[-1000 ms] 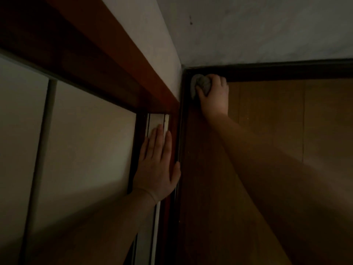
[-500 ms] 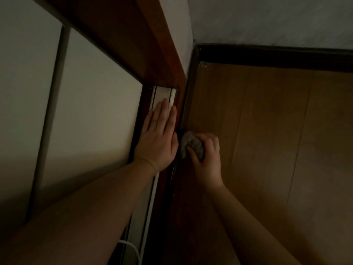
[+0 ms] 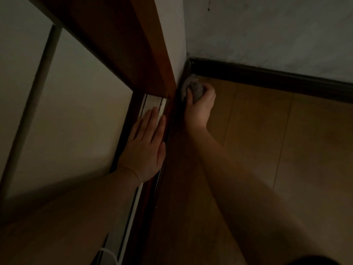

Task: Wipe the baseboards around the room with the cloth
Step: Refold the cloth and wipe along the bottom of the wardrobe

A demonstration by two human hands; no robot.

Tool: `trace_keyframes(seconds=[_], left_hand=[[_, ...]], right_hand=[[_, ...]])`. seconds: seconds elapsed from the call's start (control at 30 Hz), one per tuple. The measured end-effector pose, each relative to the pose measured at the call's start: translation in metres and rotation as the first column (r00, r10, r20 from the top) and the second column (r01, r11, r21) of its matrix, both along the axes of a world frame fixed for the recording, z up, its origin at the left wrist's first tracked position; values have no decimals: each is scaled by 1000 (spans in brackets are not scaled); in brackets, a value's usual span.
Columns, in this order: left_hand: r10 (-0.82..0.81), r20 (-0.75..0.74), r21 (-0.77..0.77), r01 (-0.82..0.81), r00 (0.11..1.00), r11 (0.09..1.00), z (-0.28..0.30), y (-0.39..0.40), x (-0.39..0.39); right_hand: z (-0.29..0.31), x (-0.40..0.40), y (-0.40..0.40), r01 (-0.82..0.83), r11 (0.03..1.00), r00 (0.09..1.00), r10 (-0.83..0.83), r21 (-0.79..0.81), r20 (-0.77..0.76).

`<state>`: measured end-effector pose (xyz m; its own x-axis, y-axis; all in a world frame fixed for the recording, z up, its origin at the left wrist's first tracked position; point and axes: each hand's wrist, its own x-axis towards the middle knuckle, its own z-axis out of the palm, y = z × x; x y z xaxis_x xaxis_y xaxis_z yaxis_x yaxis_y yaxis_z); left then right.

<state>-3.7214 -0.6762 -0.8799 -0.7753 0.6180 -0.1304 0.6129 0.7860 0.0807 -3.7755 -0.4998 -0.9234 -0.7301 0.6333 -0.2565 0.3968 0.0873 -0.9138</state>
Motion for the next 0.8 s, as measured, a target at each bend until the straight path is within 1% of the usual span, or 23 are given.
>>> trace_keyframes(seconds=[0.1, 0.2, 0.3, 0.43, 0.57, 0.7, 0.8], left_hand=[[3, 6, -21, -3, 1000, 1000, 2, 2, 0], [7, 1, -25, -7, 1000, 1000, 3, 1, 1], [2, -1, -24, -2, 1000, 1000, 3, 1, 1], [6, 14, -22, -6, 1000, 1000, 6, 2, 0], [13, 9, -15, -13, 1000, 1000, 6, 1, 0], [15, 22, -9, -15, 1000, 1000, 4, 1, 1], [6, 12, -16, -6, 1000, 1000, 4, 0, 0]], right_hand=[[1, -36, 8, 120, 990, 993, -119, 70, -22], [-2, -56, 15, 178, 978, 983, -173, 105, -59], [-8, -60, 16, 228, 967, 971, -217, 117, -97], [-12, -57, 25, 178, 974, 981, -165, 142, -98], [-15, -44, 50, 122, 953, 991, -102, 276, -87], [-21, -16, 97, 126, 906, 992, -105, 404, -74], [-23, 10, 136, 166, 875, 986, -154, 455, -65]])
